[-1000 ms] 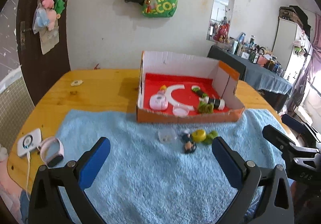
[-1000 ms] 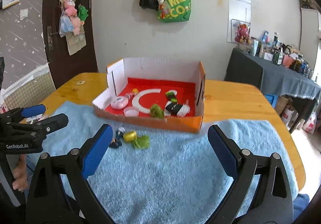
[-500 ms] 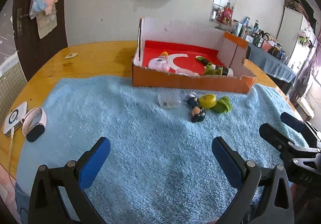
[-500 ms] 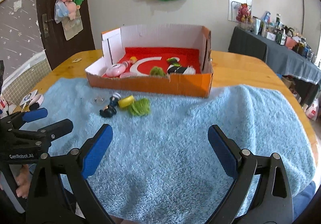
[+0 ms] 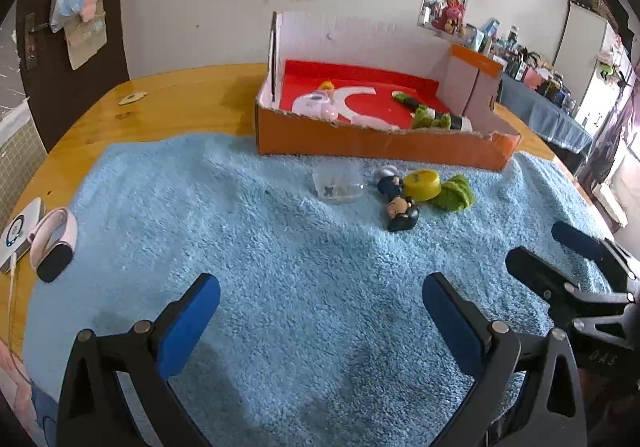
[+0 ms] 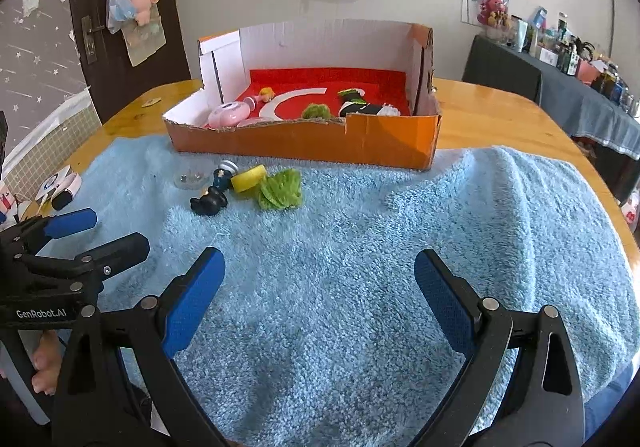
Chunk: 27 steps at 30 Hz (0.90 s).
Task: Organize objects
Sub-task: 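Move both tools toward the clear plastic box and green fuzzy toy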
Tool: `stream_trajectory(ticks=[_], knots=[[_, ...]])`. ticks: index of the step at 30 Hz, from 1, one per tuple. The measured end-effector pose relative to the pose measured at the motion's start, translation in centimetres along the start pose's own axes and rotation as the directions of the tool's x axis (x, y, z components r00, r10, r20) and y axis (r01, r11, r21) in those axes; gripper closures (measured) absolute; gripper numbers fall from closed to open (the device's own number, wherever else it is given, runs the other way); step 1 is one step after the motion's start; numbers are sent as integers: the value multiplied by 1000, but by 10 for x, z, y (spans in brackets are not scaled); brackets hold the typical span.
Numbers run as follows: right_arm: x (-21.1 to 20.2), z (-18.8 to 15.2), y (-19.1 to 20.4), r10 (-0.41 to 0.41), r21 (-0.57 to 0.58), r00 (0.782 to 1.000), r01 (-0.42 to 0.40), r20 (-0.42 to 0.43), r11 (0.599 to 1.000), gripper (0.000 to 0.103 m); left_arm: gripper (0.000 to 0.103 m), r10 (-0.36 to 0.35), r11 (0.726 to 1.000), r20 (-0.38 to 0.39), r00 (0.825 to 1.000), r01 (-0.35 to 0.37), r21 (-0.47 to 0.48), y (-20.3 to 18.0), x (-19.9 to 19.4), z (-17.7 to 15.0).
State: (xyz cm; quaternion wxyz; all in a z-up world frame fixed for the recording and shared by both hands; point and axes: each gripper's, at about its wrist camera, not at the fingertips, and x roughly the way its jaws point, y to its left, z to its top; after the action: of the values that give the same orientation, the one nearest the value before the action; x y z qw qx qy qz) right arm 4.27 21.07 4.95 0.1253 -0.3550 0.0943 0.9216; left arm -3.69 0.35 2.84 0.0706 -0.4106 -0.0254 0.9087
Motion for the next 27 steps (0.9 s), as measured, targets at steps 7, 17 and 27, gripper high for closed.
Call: stream_trajectory(ticks=[7,17,27], knots=[[30,19,-1,8,-43,995,-12,-95,999,6,0,-11,999,-68,998,13,29,5,23,18],[60,40,-9,53,-47,980,-63,-191,997,6,3,-40,999,-130,991,42,11,19,49,50],[68,46,-5,66,-98,972,-90,-227,991,6,5,-53,997,-158,986,61,49,12,62,65]])
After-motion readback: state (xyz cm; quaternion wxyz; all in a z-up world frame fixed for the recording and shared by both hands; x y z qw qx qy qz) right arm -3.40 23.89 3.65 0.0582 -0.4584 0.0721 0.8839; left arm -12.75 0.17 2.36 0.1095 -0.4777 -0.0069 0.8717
